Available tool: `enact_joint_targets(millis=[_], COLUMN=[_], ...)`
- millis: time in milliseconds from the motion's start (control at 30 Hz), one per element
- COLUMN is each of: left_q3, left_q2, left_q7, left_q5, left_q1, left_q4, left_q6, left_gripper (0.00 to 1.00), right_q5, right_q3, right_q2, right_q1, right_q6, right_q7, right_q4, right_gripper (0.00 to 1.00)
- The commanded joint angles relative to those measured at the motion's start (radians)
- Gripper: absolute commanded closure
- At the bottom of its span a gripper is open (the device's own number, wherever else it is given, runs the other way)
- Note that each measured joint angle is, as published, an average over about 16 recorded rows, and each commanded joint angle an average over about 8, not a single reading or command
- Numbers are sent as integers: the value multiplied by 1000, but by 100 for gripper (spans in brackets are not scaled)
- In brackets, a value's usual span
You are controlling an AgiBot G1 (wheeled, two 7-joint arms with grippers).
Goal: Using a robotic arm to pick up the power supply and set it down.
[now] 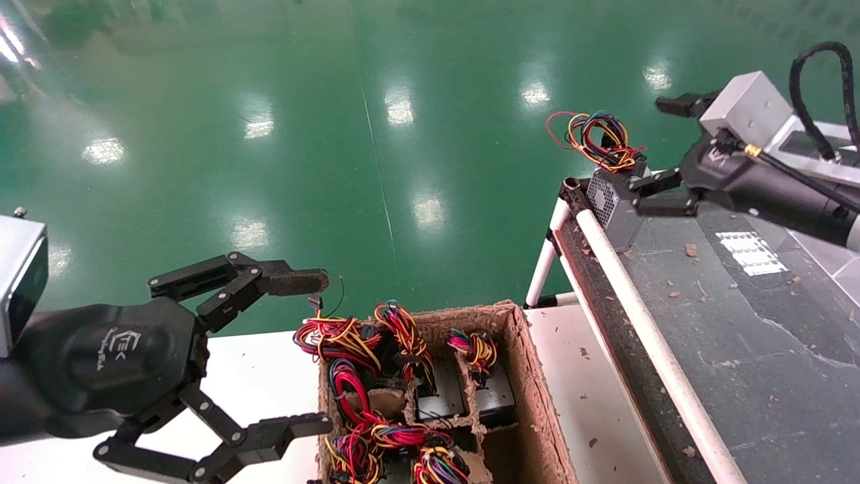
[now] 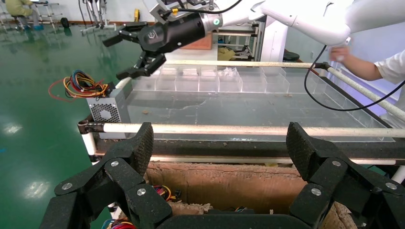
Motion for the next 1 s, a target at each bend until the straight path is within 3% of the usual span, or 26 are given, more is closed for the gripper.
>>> enact_joint_targets(millis=[33, 1000], left_q3=[0, 0], left_q2=[0, 0], left_q7=[0, 0], left_q5=[0, 0], left_q1=[0, 0], left_q4=[0, 0], left_q6=[0, 0], left_gripper=[0, 0], right_q5=[27, 410], right_q3=[3, 39], right_q2=[5, 81], right_q1=[-10, -156], right_q6=[-24, -374], right_q7=[5, 74], right_q4=[7, 102], right_gripper=[0, 0])
